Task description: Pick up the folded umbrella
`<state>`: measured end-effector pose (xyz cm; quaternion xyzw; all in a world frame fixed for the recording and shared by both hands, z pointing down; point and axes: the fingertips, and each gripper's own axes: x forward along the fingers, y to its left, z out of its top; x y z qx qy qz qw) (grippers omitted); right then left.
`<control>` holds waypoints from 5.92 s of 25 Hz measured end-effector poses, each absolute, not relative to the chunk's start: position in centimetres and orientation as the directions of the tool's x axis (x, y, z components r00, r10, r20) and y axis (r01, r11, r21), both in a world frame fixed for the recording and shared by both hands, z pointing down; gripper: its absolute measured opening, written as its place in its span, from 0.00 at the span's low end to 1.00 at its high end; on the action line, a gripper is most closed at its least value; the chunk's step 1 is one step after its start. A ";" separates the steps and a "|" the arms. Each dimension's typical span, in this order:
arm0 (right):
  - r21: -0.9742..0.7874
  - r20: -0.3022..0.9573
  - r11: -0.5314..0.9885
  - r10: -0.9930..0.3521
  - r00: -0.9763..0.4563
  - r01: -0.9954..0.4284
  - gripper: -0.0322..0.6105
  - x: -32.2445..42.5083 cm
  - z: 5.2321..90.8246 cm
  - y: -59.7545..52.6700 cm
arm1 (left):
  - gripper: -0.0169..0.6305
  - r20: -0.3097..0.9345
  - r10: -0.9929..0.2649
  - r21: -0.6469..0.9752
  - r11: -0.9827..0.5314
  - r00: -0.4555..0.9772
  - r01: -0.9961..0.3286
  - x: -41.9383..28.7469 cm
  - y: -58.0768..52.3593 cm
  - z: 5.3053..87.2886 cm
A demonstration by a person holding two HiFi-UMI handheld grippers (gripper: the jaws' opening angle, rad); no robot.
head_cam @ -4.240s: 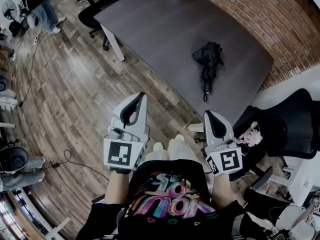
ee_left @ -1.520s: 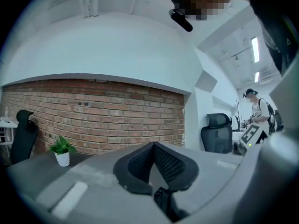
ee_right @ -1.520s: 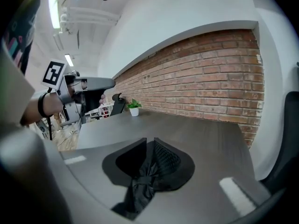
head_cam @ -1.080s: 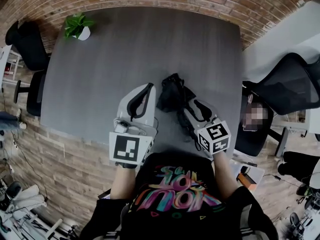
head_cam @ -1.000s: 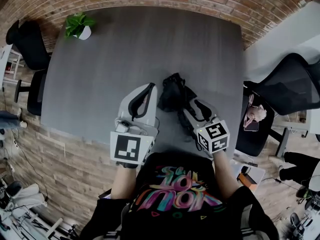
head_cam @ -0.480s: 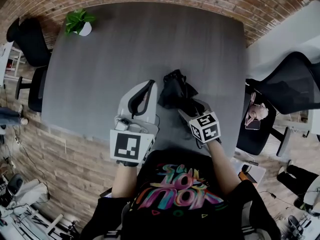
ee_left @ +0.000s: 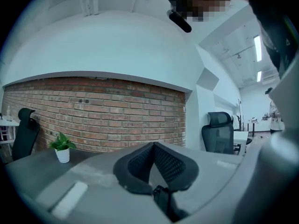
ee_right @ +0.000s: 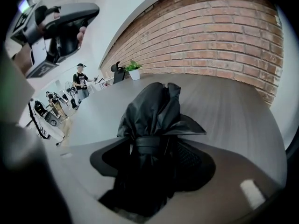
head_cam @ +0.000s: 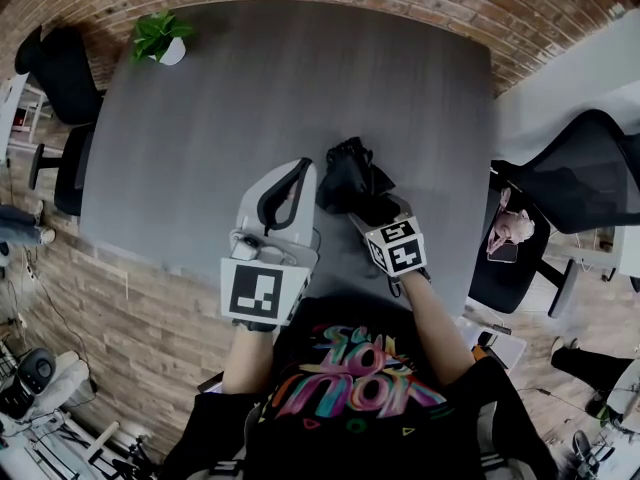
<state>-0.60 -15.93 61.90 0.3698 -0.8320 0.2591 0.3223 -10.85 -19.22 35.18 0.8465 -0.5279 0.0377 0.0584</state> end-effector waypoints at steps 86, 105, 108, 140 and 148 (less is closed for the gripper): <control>-0.130 0.078 0.465 -0.876 -0.477 -0.876 0.41 9.5 32.2 -17.0 | 0.03 0.041 -0.849 0.015 -0.527 0.527 -0.850 -6.6 -19.4 31.2; -0.126 0.048 0.422 -0.901 -0.431 -0.898 0.41 10.9 31.3 -17.1 | 0.03 0.051 -0.845 0.014 -0.532 0.532 -0.847 -6.9 -20.2 31.6; -0.132 0.045 0.426 -0.900 -0.435 -0.895 0.41 10.9 31.3 -17.1 | 0.03 0.049 -0.845 0.014 -0.532 0.532 -0.846 -6.8 -20.2 31.5; -0.153 0.052 0.442 -0.890 -0.454 -0.884 0.41 10.5 31.6 -17.1 | 0.03 0.052 -0.857 0.015 -0.512 0.512 -0.859 -7.2 -19.8 31.7; -0.158 0.052 0.451 -0.885 -0.463 -0.879 0.41 10.4 31.5 -17.1 | 0.03 0.053 -0.860 0.017 -0.507 0.507 -0.862 -7.2 -19.9 31.5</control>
